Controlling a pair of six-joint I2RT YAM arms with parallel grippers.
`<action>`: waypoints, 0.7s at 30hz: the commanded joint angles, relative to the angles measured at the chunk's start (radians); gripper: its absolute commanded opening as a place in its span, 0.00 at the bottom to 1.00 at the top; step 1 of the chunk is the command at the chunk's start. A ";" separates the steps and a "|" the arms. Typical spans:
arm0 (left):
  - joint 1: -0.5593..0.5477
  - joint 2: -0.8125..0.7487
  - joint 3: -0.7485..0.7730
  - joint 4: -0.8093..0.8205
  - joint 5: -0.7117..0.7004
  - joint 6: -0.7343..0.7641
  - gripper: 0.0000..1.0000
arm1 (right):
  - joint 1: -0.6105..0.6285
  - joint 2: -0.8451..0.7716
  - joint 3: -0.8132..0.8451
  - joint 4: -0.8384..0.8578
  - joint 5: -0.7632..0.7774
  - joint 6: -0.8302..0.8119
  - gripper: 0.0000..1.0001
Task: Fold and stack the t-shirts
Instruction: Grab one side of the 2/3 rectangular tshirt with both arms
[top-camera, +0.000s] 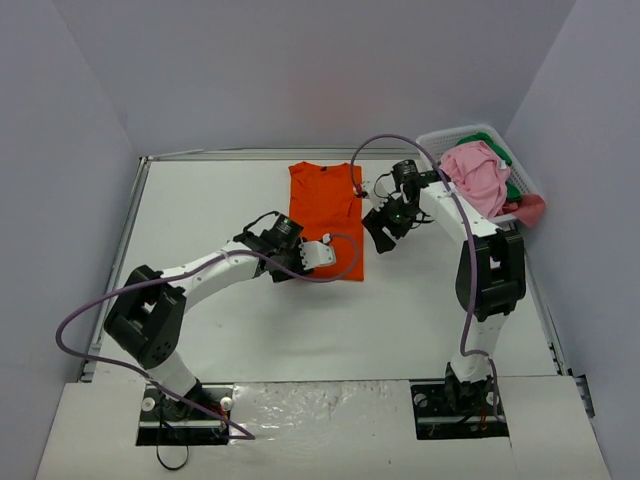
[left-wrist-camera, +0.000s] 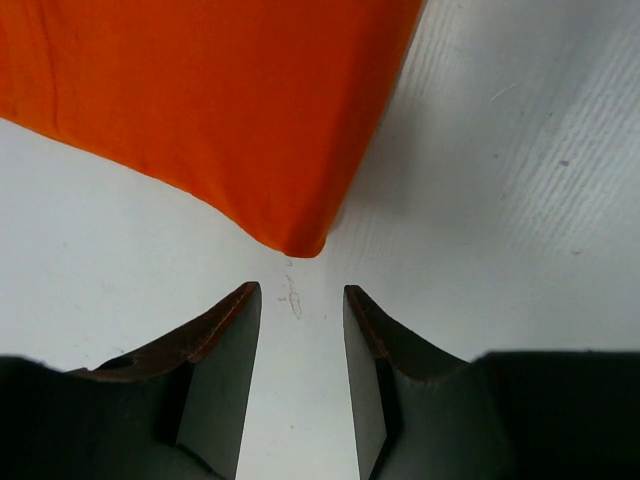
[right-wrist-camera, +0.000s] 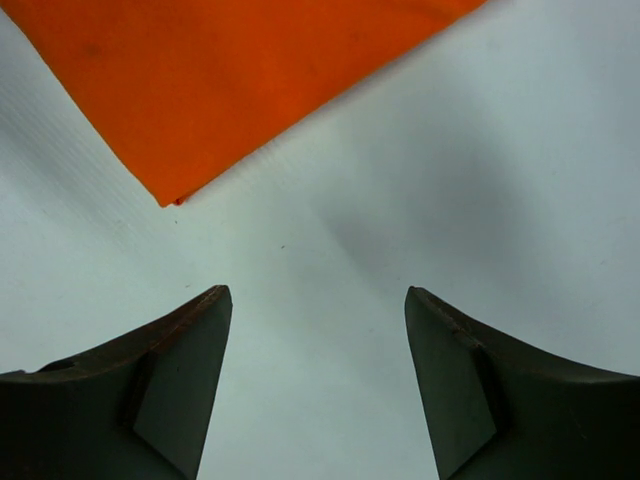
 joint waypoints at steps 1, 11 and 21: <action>-0.025 -0.051 -0.050 0.170 -0.099 0.049 0.37 | -0.003 -0.049 -0.055 -0.034 0.027 0.063 0.66; -0.031 -0.020 -0.110 0.233 -0.079 0.054 0.37 | -0.061 -0.024 -0.059 -0.036 0.027 0.063 0.65; -0.031 0.052 -0.073 0.196 -0.060 0.063 0.37 | -0.061 0.002 -0.052 -0.039 0.027 0.063 0.65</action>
